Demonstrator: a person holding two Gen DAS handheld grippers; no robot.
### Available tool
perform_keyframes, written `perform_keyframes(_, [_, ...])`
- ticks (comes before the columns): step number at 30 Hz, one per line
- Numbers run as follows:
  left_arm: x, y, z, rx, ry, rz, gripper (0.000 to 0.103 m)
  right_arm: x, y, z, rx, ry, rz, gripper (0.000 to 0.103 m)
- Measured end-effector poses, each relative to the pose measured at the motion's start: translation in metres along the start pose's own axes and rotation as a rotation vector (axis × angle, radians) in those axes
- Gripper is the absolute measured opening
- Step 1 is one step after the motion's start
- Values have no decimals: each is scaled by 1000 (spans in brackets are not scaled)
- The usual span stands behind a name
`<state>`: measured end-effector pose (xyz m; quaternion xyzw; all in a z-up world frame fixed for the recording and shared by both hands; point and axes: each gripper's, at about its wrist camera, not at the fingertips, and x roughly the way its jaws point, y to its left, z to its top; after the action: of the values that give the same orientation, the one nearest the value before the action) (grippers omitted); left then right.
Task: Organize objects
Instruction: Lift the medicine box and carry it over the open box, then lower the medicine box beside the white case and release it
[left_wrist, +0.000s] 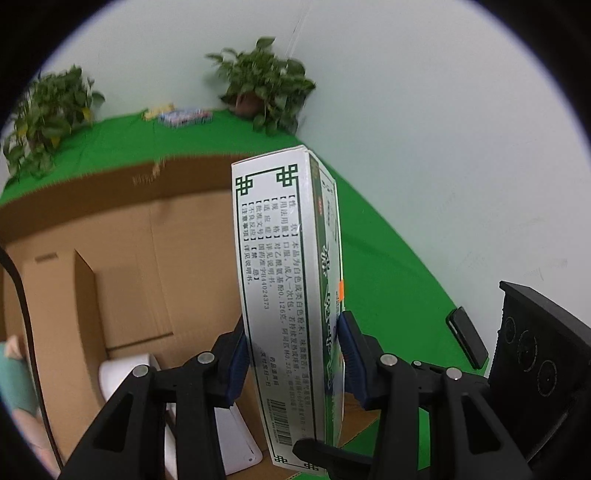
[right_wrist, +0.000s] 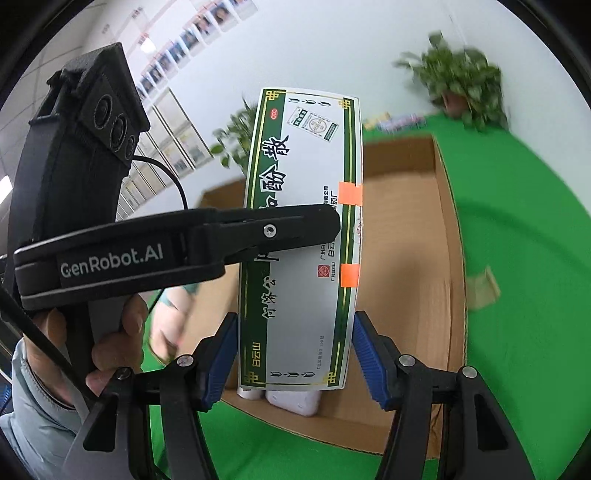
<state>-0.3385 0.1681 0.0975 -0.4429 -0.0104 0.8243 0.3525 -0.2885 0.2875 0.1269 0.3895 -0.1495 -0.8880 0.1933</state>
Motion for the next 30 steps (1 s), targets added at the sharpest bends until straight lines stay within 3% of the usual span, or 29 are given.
perform_keyframes(10, [68, 25, -32, -85, 138, -47, 43, 50, -34, -33, 65, 165, -97, 58])
perform_keyframes(17, [80, 43, -43, -149, 165, -65, 47, 64, -34, -38, 69, 234, -156, 58])
perform_keyframes(23, [66, 46, -51, -119, 166, 37, 50, 66, -20, -43, 38, 249, -213, 58])
perform_keyframes(25, [49, 52, -54, -113, 129, 92, 50, 70, -17, -46, 20, 267, -302, 58])
perform_keyframes(30, [4, 65, -67, -103, 33, 149, 50, 74, -10, -46, 9, 279, -350, 58])
